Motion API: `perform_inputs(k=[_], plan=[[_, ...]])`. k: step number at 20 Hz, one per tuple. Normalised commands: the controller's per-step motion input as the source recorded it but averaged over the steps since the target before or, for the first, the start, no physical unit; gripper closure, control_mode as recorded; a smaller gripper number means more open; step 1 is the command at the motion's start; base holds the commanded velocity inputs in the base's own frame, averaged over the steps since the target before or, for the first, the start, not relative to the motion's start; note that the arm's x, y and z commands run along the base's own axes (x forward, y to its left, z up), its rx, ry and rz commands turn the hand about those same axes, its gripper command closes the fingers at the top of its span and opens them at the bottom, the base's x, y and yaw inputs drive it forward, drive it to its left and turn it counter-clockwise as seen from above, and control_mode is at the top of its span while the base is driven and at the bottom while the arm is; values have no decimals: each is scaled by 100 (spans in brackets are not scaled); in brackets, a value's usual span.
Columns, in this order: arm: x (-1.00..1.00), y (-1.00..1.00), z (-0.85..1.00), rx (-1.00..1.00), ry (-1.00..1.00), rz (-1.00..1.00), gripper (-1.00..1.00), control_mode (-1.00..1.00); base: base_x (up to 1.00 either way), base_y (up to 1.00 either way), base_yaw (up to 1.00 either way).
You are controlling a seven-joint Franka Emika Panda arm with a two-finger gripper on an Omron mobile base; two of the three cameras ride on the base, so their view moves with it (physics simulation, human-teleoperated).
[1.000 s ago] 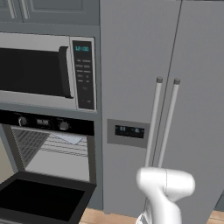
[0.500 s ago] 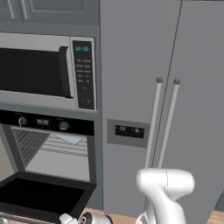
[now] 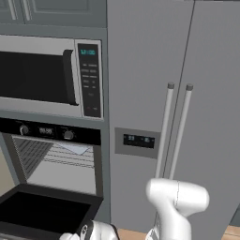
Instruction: Take the baked cake out of the oven and place it on the plate for cooling. Then close the oven door.
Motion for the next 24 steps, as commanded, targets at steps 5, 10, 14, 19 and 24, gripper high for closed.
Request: perform_inputs(k=[5,10,14,19,24], plan=[[38,-30,-63,-13,-57,-28,-100,-100,0,0,0],[50,-23,-11,-13,-48,-27,-100,-100,0,0,0],[39,-8,0,-18,-46,-32,-100,-100,0,0,0],[32,0,0,-12,-43,-44,-100,-100,0,0,0],[32,0,0,-9,-47,-45,-100,-100,0,0,0]])
